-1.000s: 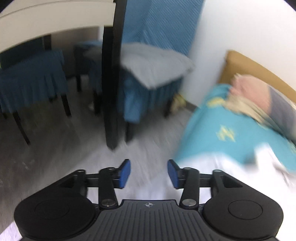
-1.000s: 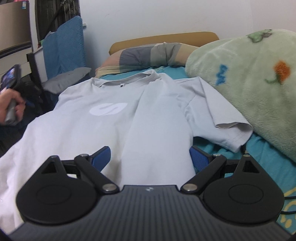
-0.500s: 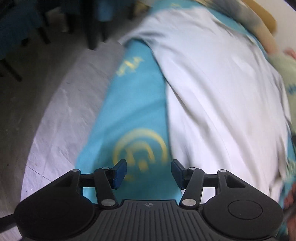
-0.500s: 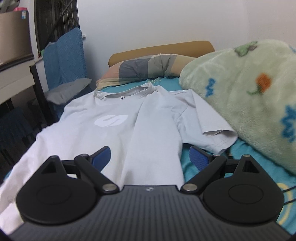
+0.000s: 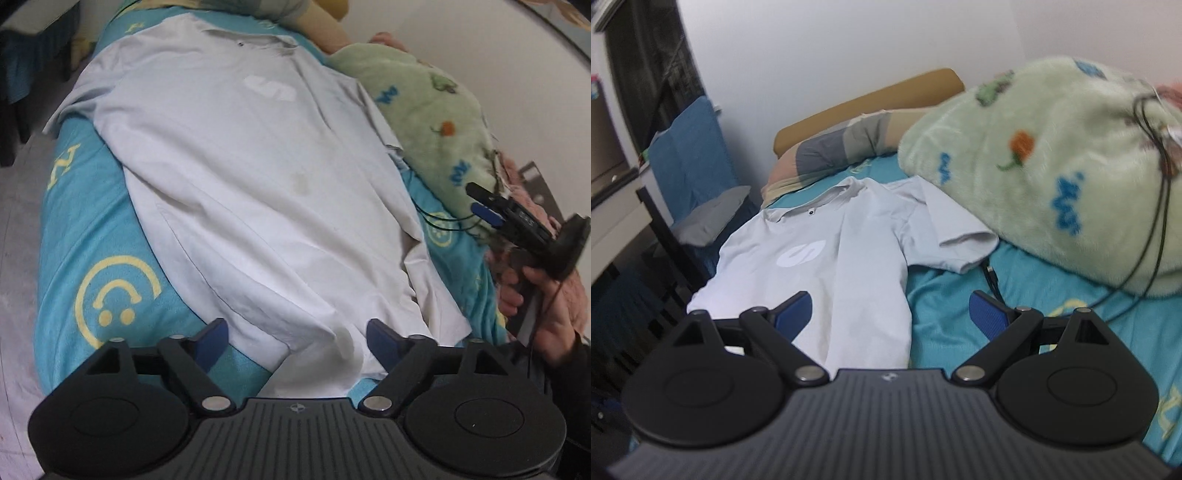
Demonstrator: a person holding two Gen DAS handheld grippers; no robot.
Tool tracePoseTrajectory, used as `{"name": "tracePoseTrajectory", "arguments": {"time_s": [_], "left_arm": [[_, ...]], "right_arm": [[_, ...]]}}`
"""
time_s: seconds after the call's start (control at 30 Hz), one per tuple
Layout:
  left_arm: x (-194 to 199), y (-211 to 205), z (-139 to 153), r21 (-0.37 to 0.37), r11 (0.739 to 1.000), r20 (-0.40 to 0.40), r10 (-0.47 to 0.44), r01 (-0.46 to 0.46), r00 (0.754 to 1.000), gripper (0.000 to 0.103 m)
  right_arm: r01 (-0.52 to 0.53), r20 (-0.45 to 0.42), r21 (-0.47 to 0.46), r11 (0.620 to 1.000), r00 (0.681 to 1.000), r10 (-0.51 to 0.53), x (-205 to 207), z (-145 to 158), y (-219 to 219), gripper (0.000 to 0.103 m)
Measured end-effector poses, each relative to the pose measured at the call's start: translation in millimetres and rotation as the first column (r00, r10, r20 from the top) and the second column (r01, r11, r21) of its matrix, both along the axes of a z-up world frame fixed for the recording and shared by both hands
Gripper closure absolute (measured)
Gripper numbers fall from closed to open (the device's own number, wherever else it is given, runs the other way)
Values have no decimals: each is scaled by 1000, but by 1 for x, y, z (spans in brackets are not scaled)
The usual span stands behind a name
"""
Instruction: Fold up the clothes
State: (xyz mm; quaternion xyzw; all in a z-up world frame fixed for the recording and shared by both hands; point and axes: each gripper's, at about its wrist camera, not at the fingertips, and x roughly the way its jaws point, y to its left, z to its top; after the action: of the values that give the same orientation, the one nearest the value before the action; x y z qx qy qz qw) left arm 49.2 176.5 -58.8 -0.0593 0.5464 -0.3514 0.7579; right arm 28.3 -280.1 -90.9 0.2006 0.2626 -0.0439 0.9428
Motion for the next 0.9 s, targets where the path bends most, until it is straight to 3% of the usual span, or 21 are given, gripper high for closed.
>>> {"name": "tracePoseTrajectory", "arguments": {"time_s": [0.2,0.33,0.4,0.43,0.47,0.5,0.6,0.73,0.83,0.9], "left_arm": [[14,2,-37,-9,994,-45,-107,107,993,19],[14,-8,-63,24,978,-72,-203,205,977,21],[20,-5,-62,30,982,-102,-182,186,978,26],[24,-3,-60,32,985,-117,-167,172,979,51],[27,-1,-59,35,987,-133,-152,158,979,87],[30,1,-58,39,989,-148,-138,145,979,98],[36,12,-38,30,995,-188,-83,91,979,99],[25,20,-18,101,993,-221,-34,57,975,100],[16,35,-28,243,970,-270,56,11,961,100],[13,43,-45,345,938,-298,127,-17,946,101]], "right_arm": [[2,-45,74,997,999,1,13,-15,-4,10],[-18,-63,49,999,998,21,22,-19,4,10],[-27,-72,32,999,997,30,24,-21,8,10],[-31,-76,28,999,997,33,25,-21,9,10],[-34,-79,24,999,996,36,26,-22,10,10],[-34,-81,20,999,996,36,27,-22,10,10],[-33,-75,10,999,997,33,26,-20,10,10],[-27,-52,7,1000,998,27,23,-14,8,10],[-29,-36,-12,1000,999,28,21,-10,10,10],[-35,-27,-31,999,999,34,20,-8,12,10]]}}
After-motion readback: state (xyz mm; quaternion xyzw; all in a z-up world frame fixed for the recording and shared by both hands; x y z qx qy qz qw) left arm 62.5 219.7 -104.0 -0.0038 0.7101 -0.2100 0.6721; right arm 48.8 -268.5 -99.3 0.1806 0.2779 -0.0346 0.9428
